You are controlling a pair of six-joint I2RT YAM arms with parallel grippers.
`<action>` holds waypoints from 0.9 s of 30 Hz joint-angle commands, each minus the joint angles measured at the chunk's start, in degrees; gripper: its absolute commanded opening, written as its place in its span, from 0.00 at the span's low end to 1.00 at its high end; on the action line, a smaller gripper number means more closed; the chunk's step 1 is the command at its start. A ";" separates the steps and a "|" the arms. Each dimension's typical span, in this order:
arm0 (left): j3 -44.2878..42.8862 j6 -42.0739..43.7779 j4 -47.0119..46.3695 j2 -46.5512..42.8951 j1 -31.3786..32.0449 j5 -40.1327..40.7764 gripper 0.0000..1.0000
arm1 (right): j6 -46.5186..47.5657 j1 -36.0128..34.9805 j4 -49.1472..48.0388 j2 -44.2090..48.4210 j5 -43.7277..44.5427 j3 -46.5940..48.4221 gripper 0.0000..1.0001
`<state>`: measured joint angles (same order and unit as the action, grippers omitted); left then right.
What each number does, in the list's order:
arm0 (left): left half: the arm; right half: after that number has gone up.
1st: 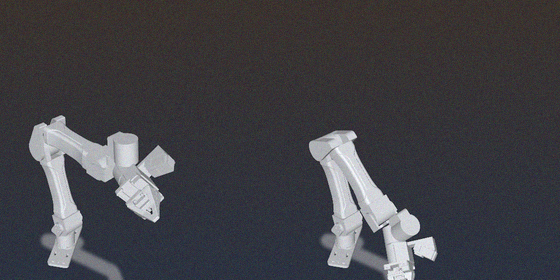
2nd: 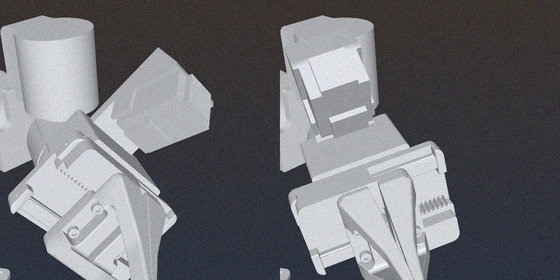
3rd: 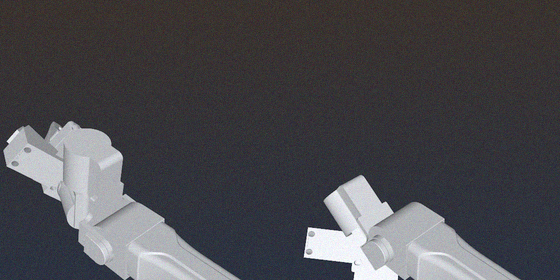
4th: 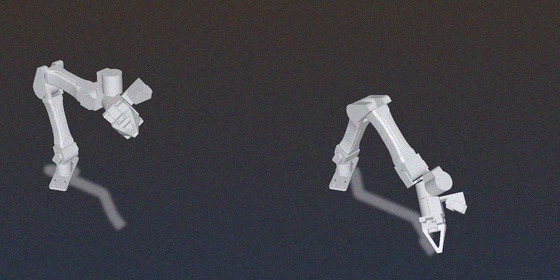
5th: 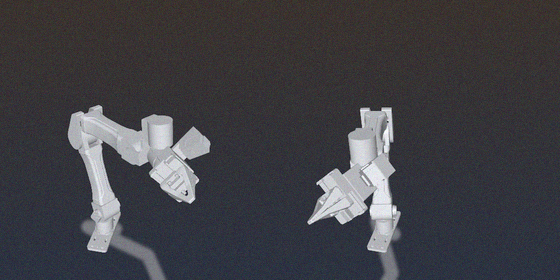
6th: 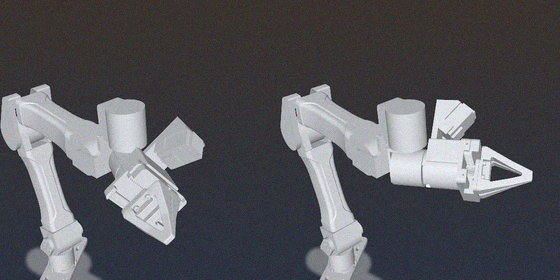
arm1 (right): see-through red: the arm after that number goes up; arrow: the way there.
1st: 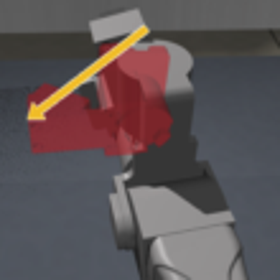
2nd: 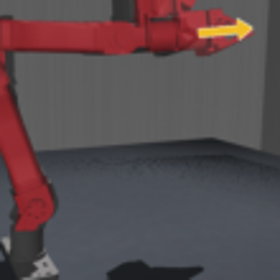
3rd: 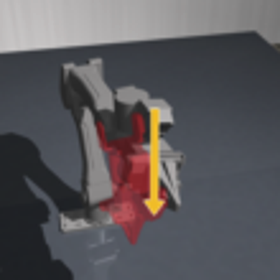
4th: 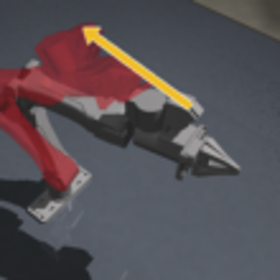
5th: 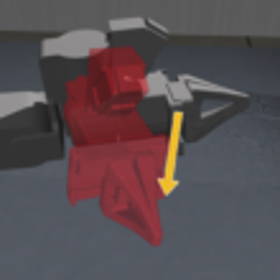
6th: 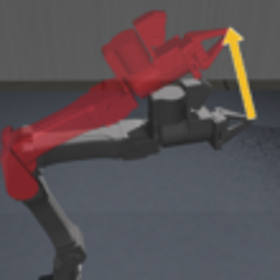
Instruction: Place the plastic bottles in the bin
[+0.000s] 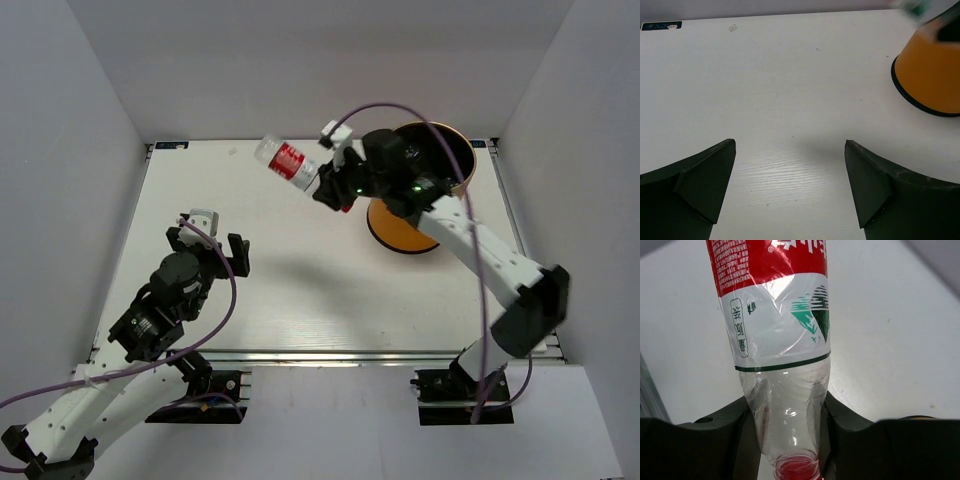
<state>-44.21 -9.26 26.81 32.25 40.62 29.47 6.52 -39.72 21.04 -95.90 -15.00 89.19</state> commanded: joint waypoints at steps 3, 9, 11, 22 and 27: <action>0.44 0.29 0.26 -1.05 -0.37 -0.29 0.99 | 2.08 0.87 2.33 15.11 9.53 1.85 0.00; 0.44 0.82 -0.26 0.09 -0.37 -0.82 0.99 | 8.32 5.87 6.03 18.99 34.41 4.34 0.00; 0.44 0.82 -0.26 0.70 -0.37 -1.44 0.99 | 10.86 6.94 6.82 20.31 37.93 4.24 0.00; 0.96 0.82 -0.26 1.23 -0.37 -2.49 0.99 | 12.02 20.81 -1.35 16.10 30.30 -1.74 0.00; 0.96 1.35 -0.26 1.85 -0.37 -3.10 0.99 | 12.72 24.16 1.36 10.74 23.21 -1.56 0.51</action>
<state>-43.57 -8.56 26.76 33.65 40.62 27.57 18.13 -17.21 23.29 -83.70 13.87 87.46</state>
